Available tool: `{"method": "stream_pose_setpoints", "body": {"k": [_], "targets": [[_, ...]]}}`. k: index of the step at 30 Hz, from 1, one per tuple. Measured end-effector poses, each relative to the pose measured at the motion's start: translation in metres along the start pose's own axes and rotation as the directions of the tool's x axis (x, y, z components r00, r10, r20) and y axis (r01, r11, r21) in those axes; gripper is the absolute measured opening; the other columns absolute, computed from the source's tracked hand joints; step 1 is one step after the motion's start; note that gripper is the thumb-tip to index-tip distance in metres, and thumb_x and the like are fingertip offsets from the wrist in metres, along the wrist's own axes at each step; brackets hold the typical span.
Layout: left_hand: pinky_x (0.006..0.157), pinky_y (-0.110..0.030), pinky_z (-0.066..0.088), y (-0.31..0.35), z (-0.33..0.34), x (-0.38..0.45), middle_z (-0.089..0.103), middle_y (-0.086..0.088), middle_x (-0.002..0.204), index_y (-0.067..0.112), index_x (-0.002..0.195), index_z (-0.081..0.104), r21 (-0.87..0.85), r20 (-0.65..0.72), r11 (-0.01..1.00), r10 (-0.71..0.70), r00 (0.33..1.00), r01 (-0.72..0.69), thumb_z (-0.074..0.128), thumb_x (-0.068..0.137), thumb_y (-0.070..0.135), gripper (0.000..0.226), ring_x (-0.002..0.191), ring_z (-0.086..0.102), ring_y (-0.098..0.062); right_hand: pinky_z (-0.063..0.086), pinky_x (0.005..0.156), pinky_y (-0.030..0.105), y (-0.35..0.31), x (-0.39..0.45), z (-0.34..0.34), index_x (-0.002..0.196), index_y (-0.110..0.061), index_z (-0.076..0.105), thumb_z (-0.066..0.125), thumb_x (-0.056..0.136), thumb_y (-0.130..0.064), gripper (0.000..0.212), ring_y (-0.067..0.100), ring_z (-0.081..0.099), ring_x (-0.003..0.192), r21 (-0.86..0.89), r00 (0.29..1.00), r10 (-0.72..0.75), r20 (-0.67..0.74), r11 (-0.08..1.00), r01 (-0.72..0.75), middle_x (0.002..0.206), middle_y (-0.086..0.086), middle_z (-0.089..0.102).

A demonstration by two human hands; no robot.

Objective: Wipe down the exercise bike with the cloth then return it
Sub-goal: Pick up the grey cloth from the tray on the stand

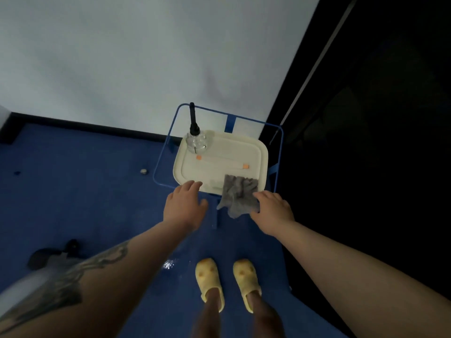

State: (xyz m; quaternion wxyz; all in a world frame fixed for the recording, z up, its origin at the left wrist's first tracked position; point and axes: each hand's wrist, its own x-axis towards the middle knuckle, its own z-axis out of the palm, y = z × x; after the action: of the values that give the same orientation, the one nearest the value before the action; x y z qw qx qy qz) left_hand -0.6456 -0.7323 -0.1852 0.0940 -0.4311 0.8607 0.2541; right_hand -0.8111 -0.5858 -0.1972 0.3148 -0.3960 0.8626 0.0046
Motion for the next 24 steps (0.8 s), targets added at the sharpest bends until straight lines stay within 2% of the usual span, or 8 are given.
{"method": "stream_pose_setpoints", "body": {"k": [6, 8, 11, 14, 17, 20, 24], "targets": [[0.113, -0.039, 0.025, -0.007, 0.040, 0.009, 0.036, 0.000, 0.152, 0.022, 0.144, 0.035, -0.025, 0.014, 0.999, -0.041, 0.999, 0.042, 0.050, 0.091, 0.032, 0.057, 0.139, 0.031, -0.022, 0.031, 0.106, 0.037, 0.010, 0.037, 0.032, 0.141, -0.021, 0.038, 0.047, 0.094, -0.033, 0.049, 0.025, 0.039, 0.127, -0.048, 0.995, 0.010, 0.099, 0.999, -0.005, 0.141, 0.002, 0.045], [0.113, -0.038, 0.025, -0.009, 0.048, 0.008, 0.036, 0.001, 0.152, 0.023, 0.144, 0.035, -0.028, 0.015, 0.997, -0.067, 0.998, 0.067, 0.050, 0.090, 0.033, 0.057, 0.139, 0.031, -0.021, 0.034, 0.100, 0.036, 0.010, 0.041, 0.039, 0.135, -0.021, 0.045, 0.048, 0.095, -0.026, 0.041, 0.025, 0.044, 0.120, -0.052, 0.998, -0.004, 0.065, 0.999, 0.007, 0.133, 0.003, 0.052], [0.113, -0.039, 0.023, -0.013, 0.057, 0.011, 0.034, -0.001, 0.152, 0.023, 0.145, 0.034, -0.031, 0.026, 0.995, -0.099, 0.995, 0.100, 0.049, 0.090, 0.033, 0.057, 0.140, 0.029, -0.021, 0.039, 0.087, 0.034, 0.010, 0.049, 0.045, 0.115, -0.019, 0.059, 0.048, 0.094, -0.016, 0.024, 0.025, 0.050, 0.107, -0.067, 0.999, -0.006, -0.044, 0.998, 0.003, 0.117, 0.004, 0.061], [0.114, -0.038, 0.022, -0.012, 0.061, 0.014, 0.034, 0.000, 0.153, 0.024, 0.145, 0.033, -0.051, 0.021, 0.991, -0.119, 0.993, 0.120, 0.048, 0.091, 0.033, 0.057, 0.141, 0.028, -0.021, 0.039, 0.076, 0.033, 0.012, 0.056, 0.044, 0.102, -0.018, 0.066, 0.056, 0.092, -0.021, 0.014, 0.025, 0.053, 0.100, -0.093, 0.992, -0.013, -0.122, 0.996, 0.002, 0.106, 0.005, 0.063], [0.113, -0.038, 0.022, -0.011, 0.060, 0.016, 0.035, 0.000, 0.152, 0.024, 0.144, 0.033, -0.061, 0.011, 0.990, -0.123, 0.992, 0.123, 0.048, 0.090, 0.033, 0.057, 0.140, 0.029, -0.021, 0.037, 0.072, 0.029, 0.014, 0.061, 0.036, 0.097, -0.021, 0.071, 0.063, 0.089, -0.026, 0.012, 0.026, 0.055, 0.095, -0.098, 0.992, -0.033, -0.119, 0.995, 0.021, 0.103, 0.004, 0.063], [0.113, -0.038, 0.023, -0.011, 0.050, 0.018, 0.036, 0.000, 0.152, 0.023, 0.145, 0.034, -0.062, -0.007, 0.990, -0.126, 0.992, 0.125, 0.048, 0.090, 0.032, 0.057, 0.140, 0.030, -0.021, 0.038, 0.074, 0.030, 0.012, 0.062, 0.024, 0.092, -0.021, 0.070, 0.061, 0.089, -0.026, 0.011, 0.024, 0.055, 0.095, -0.088, 0.986, -0.104, -0.134, 0.992, 0.092, 0.102, 0.003, 0.061], [0.114, -0.039, 0.023, -0.004, 0.020, 0.015, 0.035, 0.000, 0.152, 0.023, 0.144, 0.035, -0.083, -0.042, 0.987, -0.143, 0.989, 0.139, 0.048, 0.091, 0.032, 0.056, 0.140, 0.030, -0.021, 0.037, 0.076, 0.030, -0.003, 0.053, -0.006, 0.092, -0.020, 0.056, 0.051, 0.094, -0.023, 0.007, 0.019, 0.051, 0.097, -0.027, 0.953, -0.217, -0.211, 0.976, 0.217, 0.102, -0.001, 0.058]]}}
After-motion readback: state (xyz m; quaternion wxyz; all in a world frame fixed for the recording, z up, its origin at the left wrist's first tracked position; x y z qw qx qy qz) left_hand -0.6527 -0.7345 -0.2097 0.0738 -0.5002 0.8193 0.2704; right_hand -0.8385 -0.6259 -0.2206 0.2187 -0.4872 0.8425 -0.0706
